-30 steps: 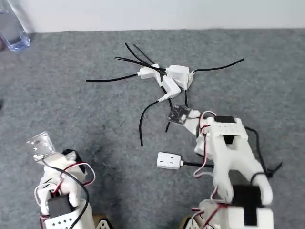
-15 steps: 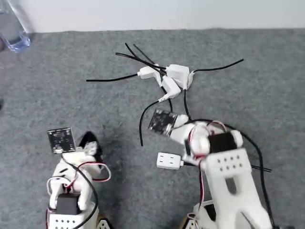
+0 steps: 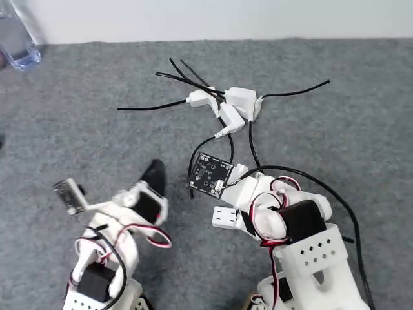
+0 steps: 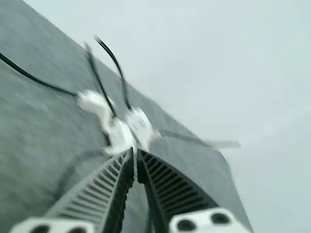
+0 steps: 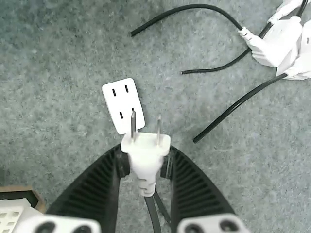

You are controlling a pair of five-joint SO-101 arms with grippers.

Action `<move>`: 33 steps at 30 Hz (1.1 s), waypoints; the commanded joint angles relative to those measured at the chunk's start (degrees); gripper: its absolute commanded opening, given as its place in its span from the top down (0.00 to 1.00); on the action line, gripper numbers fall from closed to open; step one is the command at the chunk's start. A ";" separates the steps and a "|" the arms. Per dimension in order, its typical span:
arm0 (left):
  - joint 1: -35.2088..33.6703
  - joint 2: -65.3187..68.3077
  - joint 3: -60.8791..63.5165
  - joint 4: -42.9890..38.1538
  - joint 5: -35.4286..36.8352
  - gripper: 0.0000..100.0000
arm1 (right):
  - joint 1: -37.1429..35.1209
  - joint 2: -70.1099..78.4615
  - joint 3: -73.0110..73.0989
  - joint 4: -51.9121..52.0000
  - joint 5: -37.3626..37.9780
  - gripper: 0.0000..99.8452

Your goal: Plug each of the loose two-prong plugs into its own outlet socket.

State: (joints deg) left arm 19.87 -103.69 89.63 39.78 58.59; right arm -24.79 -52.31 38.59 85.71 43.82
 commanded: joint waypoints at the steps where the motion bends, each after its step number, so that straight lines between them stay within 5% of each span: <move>1: 6.86 -0.62 -1.89 -1.41 0.70 0.98 | -0.04 -1.19 -3.69 0.22 -1.76 0.99; 19: 22.86 -0.70 -2.07 -8.09 0.79 0.98 | -5.05 -13.32 -5.10 3.12 -2.11 0.99; 25: 23.38 -0.70 -2.68 -8.00 0.79 0.98 | -4.62 -13.23 -2.11 -0.13 0.62 0.99; 33: 23.82 -0.70 -16.92 10.11 0.79 0.98 | 0.40 -13.14 3.69 -7.16 3.60 0.99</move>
State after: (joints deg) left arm 42.99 -103.69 79.43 43.38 58.95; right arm -25.93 -65.49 42.46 80.88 46.29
